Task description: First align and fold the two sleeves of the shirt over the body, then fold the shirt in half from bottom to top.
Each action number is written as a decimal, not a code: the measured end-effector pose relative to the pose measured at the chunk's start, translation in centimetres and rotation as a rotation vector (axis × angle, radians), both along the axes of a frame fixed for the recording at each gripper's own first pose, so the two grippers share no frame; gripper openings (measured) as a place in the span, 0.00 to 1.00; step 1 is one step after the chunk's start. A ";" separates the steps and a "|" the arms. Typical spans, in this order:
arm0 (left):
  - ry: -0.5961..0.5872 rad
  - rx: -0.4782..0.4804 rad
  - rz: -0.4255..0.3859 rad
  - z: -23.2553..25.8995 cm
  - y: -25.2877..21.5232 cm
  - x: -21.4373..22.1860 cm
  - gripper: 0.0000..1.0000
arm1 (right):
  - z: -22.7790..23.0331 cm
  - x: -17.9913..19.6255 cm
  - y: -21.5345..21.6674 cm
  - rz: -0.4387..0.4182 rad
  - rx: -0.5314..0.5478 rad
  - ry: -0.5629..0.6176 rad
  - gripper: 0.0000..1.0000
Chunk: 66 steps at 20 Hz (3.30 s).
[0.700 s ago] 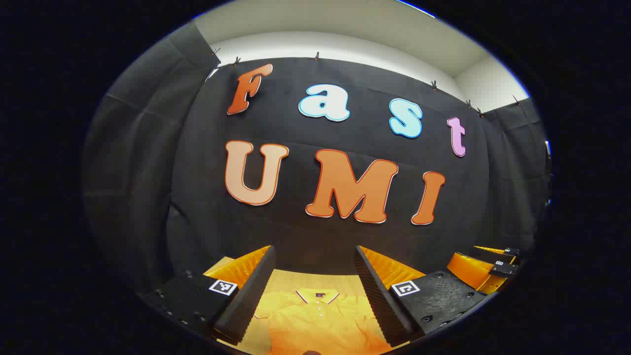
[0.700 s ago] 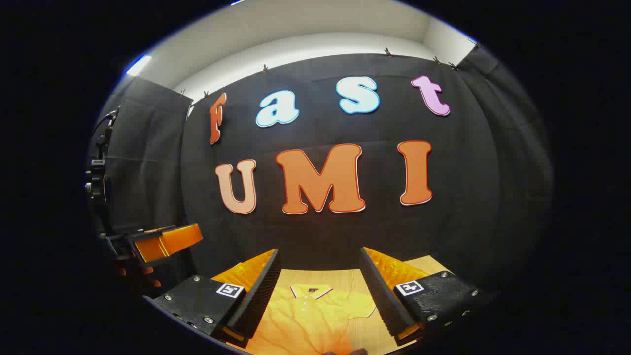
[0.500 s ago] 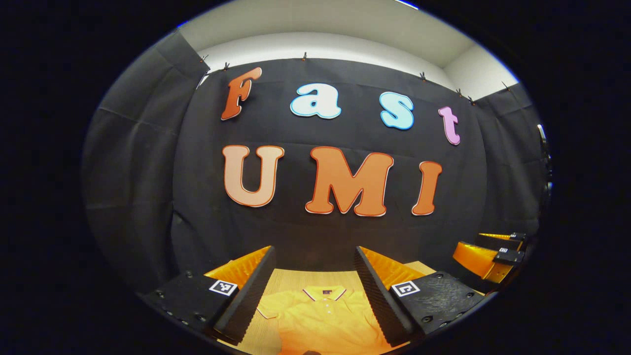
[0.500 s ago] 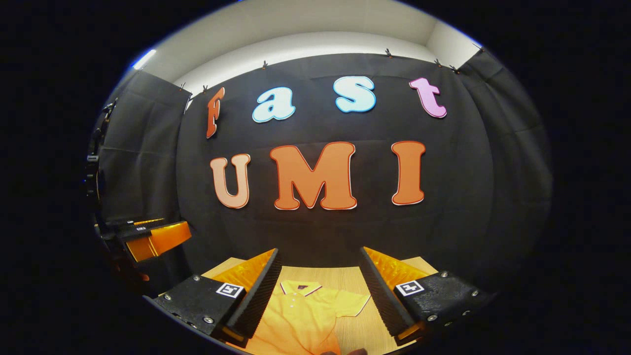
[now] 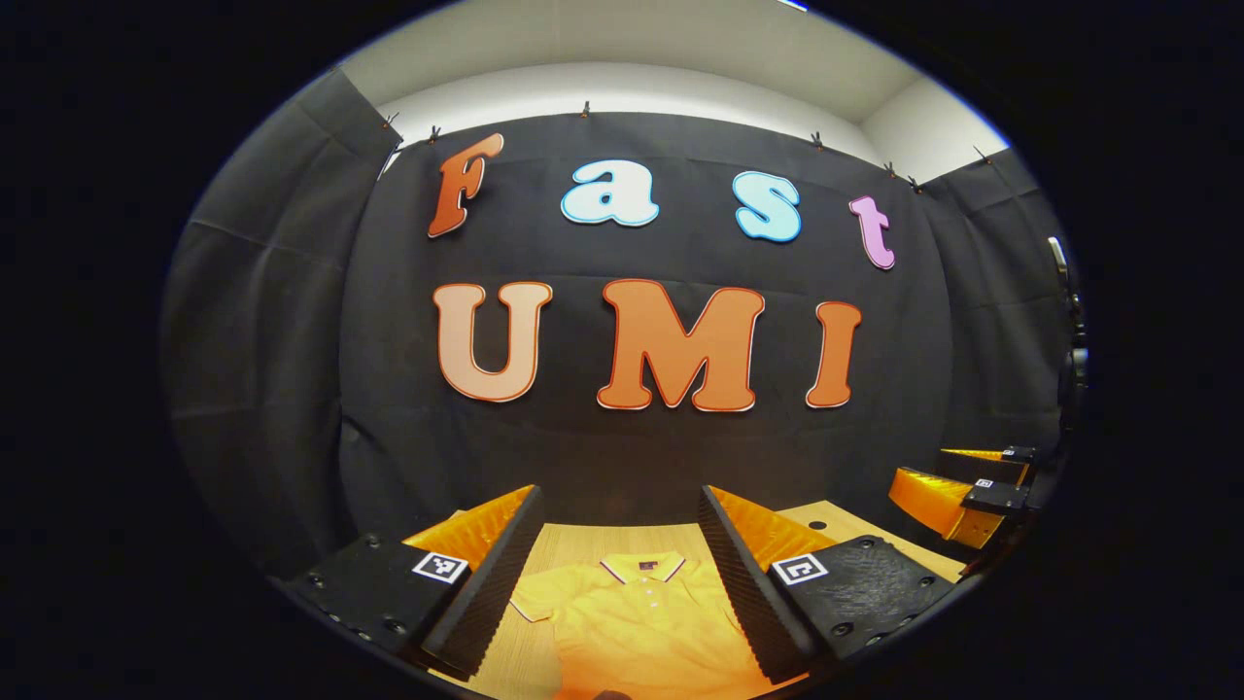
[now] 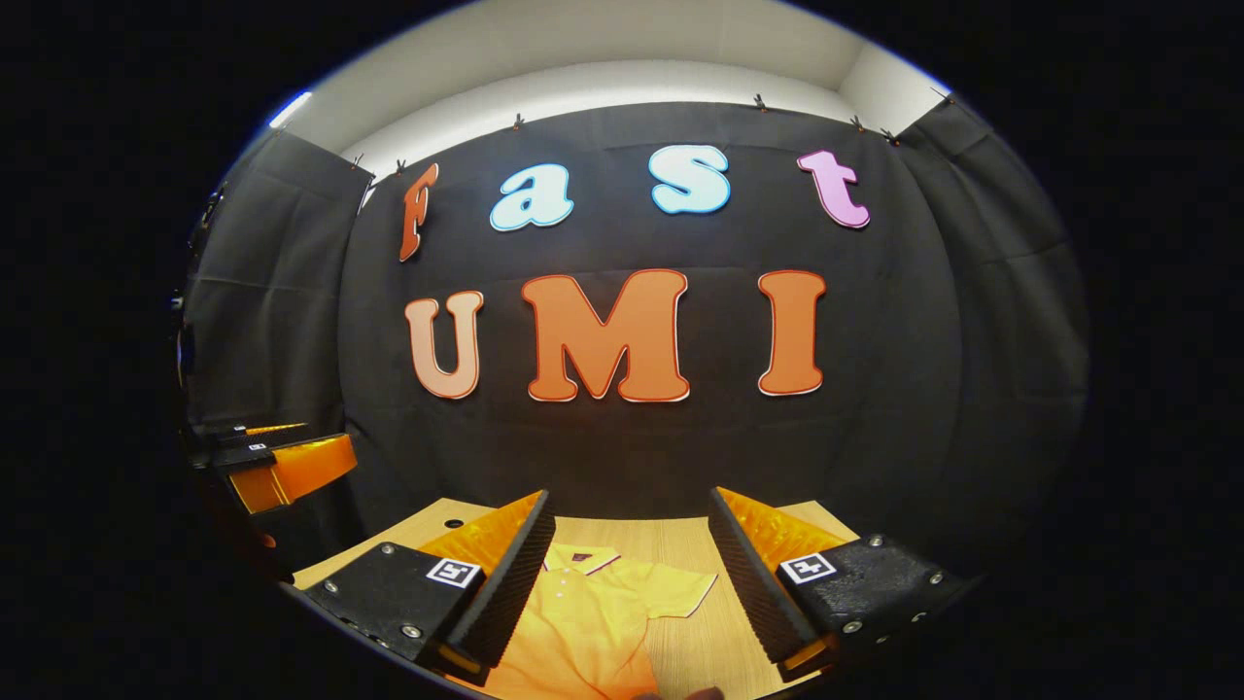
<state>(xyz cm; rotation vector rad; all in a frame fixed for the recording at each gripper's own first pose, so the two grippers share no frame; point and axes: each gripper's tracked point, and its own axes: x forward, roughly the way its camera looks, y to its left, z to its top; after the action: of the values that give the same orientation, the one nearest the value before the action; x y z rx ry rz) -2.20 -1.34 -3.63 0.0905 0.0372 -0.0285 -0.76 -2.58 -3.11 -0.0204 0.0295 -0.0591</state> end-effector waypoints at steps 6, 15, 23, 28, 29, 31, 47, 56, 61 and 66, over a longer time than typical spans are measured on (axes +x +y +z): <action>0.027 0.009 -0.026 -1.5 -0.1 0.5 0.98 | -0.8 1.2 0.6 -0.014 0.003 0.006 0.96; 0.012 0.007 -0.102 -1.9 -1.1 0.5 0.98 | -2.3 0.5 -0.2 -0.074 0.011 0.026 0.96; 0.008 0.003 -0.128 -2.4 -1.2 0.9 0.98 | -4.4 -0.5 -1.9 -0.143 -0.005 0.053 0.96; 0.007 0.009 -0.135 -2.6 -0.7 0.8 0.98 | -6.1 -0.9 -2.5 -0.170 0.008 0.080 0.96; 0.007 0.011 -0.136 -2.6 -0.5 0.6 0.98 | -6.7 -0.8 -2.7 -0.173 0.007 0.092 0.96; 0.008 0.013 -0.136 -2.7 -0.1 0.5 0.98 | -8.0 -0.6 -3.0 -0.186 0.004 0.121 0.96; 0.006 0.111 -0.095 -3.7 4.1 0.3 0.97 | -22.0 7.6 -7.0 -0.251 0.112 0.468 0.96; 0.040 0.167 0.086 -4.0 7.3 2.1 0.99 | -31.1 13.9 -11.5 -0.280 0.195 0.729 0.90; 0.092 0.159 0.163 -5.4 7.9 2.3 0.99 | -34.7 16.6 -12.1 -0.262 0.220 0.892 0.87; 0.122 0.177 0.225 -6.2 8.5 2.2 0.99 | -36.6 19.2 -13.1 -0.243 0.228 1.007 0.86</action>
<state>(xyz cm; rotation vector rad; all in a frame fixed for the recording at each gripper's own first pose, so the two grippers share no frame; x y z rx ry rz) -0.03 7.16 -9.78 0.2606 0.1714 0.1947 18.41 -15.71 -39.76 0.1842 1.0459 -0.2840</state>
